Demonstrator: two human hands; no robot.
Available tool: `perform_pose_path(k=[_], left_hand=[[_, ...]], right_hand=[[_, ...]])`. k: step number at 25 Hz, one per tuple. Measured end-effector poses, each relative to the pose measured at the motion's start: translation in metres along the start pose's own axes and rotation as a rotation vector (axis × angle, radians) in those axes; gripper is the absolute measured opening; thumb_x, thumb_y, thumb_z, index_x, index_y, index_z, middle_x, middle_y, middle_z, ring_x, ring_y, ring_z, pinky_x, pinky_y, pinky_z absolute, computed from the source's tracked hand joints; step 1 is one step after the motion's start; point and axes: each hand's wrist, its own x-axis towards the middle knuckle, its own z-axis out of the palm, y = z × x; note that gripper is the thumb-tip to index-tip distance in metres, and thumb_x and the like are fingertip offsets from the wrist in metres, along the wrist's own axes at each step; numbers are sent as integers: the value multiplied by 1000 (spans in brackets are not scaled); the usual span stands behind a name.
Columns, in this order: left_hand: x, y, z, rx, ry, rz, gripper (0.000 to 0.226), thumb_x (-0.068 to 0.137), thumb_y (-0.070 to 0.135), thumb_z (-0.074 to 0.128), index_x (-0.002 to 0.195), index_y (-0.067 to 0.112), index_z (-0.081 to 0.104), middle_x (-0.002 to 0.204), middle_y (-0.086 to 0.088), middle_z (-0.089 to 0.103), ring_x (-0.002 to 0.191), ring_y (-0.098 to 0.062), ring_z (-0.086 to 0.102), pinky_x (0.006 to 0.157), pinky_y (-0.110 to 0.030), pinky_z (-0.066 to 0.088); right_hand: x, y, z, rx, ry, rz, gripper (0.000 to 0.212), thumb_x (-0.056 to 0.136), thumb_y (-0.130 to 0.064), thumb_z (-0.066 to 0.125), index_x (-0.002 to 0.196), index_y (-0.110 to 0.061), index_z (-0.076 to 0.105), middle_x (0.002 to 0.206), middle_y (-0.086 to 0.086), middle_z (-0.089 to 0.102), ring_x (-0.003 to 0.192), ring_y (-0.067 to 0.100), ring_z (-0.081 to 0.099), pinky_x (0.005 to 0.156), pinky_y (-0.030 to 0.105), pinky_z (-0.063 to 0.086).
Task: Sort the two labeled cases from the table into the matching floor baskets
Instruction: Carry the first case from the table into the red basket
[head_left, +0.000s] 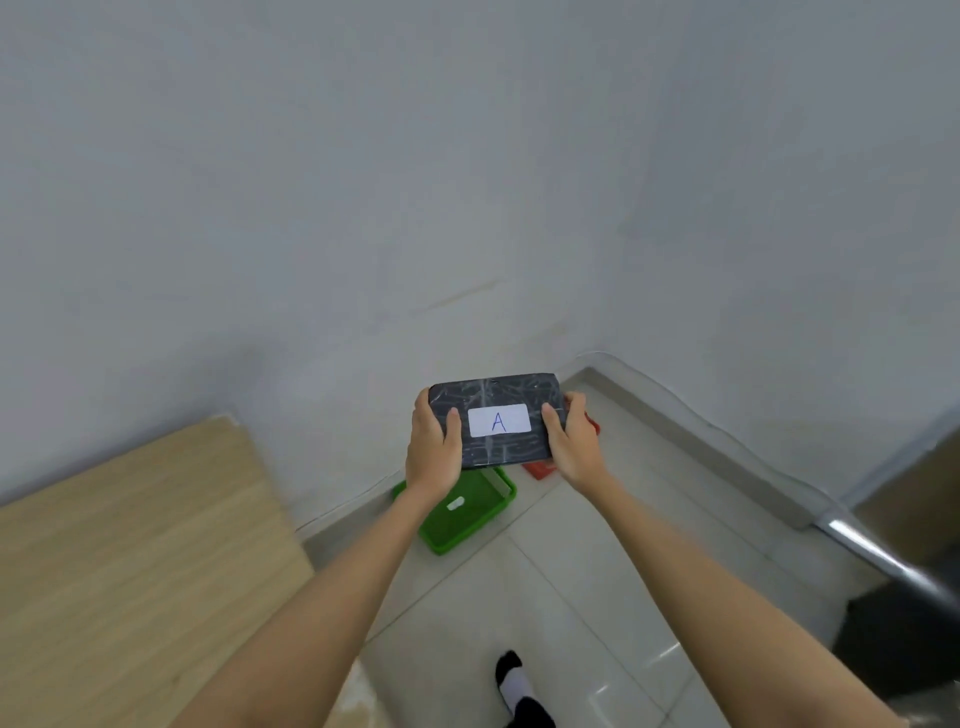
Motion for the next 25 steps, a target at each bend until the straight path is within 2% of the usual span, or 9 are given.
perform_pose_path(k=[4,8,11,13,17,20,23,25], left_hand=[[83,22,97,-54,-51,-28,50,98,30,36,145,16,24,145,-4,44,127,-22,48,93,-26,35],[169,56,178,-76,-104,-51,52,98,30,36,146,16,22,145,-7,44,129,-24,47,105,-37,39],[223,71,222,-72,-95,-32,48,97,29,38,143,16,29,139,-6,49,125,-24,50,104,-38,41],[253,69,245,-64,-92,-27,46,97,29,39,140,16,32,137,-6,50,123,-23,50,103,-38,41],[304,46,291,-37,-19,-129,48,97,29,39,141,15,29,132,-9,55,118,-27,54,100,-42,45],[342,30,331,-9,69,-193,46,98,29,39,140,16,28,123,-10,62,109,-30,60,90,-36,48],[369,19,374,-44,181,-319,47,98,28,39,141,15,26,122,-12,63,109,-32,61,95,-44,50],[379,8,408,-51,227,-384,50,98,26,40,143,12,24,127,-13,61,114,-32,58,98,-41,47]], right_hand=[[107,26,-49,-42,27,35,24,98,-35,40,109,-13,39,97,1,59,87,22,59,78,39,48],[215,36,-101,-77,26,-7,17,99,-34,40,106,-18,39,95,-4,57,80,12,58,65,26,45],[281,51,-119,-14,28,36,14,98,-35,40,103,-22,36,102,5,61,87,27,65,72,47,56],[319,65,-120,2,7,44,15,98,-35,40,105,-22,36,104,4,61,91,28,65,76,50,56],[403,101,-111,-24,-118,2,24,99,-32,40,111,-12,40,101,1,58,90,17,59,76,34,49],[476,132,-101,-45,-270,-28,31,99,-31,40,117,-5,40,101,2,59,91,19,59,77,37,51],[543,162,-95,-78,-420,-34,30,100,-30,39,117,-5,39,96,0,58,86,17,58,63,24,46],[577,185,-94,-116,-485,-88,29,99,-31,39,115,-6,40,94,0,58,84,18,58,59,21,44]])
